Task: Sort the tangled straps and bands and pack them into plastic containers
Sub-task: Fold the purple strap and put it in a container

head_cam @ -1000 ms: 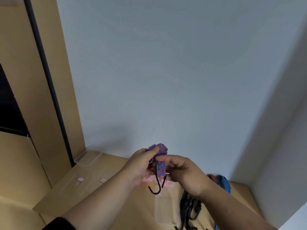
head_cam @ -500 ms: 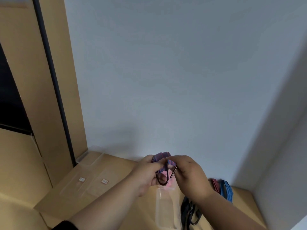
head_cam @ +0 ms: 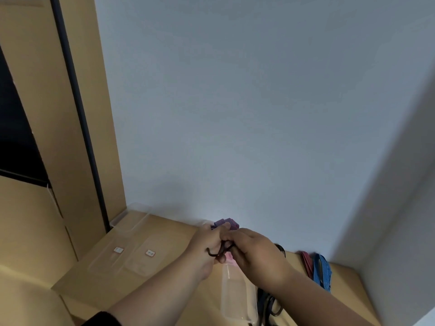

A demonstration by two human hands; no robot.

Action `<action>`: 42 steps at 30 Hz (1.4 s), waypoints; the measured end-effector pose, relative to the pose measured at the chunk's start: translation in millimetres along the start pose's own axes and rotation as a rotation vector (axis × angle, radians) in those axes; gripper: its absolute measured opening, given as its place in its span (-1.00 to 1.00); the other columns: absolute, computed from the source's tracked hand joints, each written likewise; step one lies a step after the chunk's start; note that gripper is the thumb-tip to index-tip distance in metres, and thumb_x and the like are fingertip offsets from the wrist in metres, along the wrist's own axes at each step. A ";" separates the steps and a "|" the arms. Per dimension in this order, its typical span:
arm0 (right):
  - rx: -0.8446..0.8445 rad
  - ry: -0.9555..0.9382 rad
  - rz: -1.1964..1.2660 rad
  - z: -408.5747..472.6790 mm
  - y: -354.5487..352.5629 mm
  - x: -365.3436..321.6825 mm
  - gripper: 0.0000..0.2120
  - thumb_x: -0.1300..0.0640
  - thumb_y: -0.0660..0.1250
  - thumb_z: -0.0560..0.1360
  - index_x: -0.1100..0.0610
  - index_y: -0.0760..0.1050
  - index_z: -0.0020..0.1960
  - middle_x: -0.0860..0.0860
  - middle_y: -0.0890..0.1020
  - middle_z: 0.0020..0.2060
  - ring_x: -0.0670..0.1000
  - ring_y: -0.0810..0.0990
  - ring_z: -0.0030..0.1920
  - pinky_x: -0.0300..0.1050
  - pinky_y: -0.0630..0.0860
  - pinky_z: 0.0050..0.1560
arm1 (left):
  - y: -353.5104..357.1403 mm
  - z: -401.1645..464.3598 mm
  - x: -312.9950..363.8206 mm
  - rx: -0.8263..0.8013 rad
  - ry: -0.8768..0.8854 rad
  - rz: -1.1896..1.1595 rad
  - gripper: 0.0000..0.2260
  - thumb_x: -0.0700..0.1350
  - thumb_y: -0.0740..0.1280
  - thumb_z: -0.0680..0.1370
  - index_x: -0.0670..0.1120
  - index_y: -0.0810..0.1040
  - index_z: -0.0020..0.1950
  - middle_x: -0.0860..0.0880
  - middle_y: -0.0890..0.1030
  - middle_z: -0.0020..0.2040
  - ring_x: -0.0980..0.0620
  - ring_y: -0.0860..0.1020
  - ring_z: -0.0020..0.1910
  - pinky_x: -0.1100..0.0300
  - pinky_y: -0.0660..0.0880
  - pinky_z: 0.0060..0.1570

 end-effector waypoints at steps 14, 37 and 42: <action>-0.006 0.404 -0.111 2.2 -8.9 2.6 -0.69 -0.10 0.05 0.68 0.11 0.38 -0.04 0.01 0.61 -0.14 0.10 0.56 -0.14 0.03 0.45 -0.15 | -22.8 6.5 10.6 0.231 0.275 0.487 -0.96 -0.09 0.36 0.55 0.05 0.55 -0.03 0.14 0.67 -0.16 0.23 0.62 -0.16 0.18 0.56 0.02; -0.417 0.539 -0.258 3.1 3.4 5.1 -0.29 0.06 0.13 0.66 0.23 -0.22 0.62 0.13 0.60 0.03 0.06 0.41 -0.14 -0.10 0.27 -0.20 | -6.3 -22.7 5.0 0.000 0.414 0.537 -0.79 -0.27 0.29 0.58 0.05 0.53 0.07 -0.08 0.58 0.10 0.13 0.65 -0.09 0.35 0.53 -0.18; -0.510 0.512 -0.302 5.5 6.3 0.9 -0.29 -0.02 0.16 0.66 0.26 -0.12 0.60 0.13 0.63 0.06 0.08 0.47 -0.14 -0.07 0.33 -0.16 | -3.7 -25.9 1.2 0.015 0.418 0.355 -0.73 -0.32 0.27 0.60 0.06 0.58 -0.02 -0.13 0.62 0.00 0.17 0.62 -0.29 0.37 0.48 -0.32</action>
Point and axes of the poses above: each hand's wrist, its own z-axis towards the middle knuckle, its own y-axis out of the palm, x = y × z, the point moved 6 cm from there along z, towards the middle knuckle
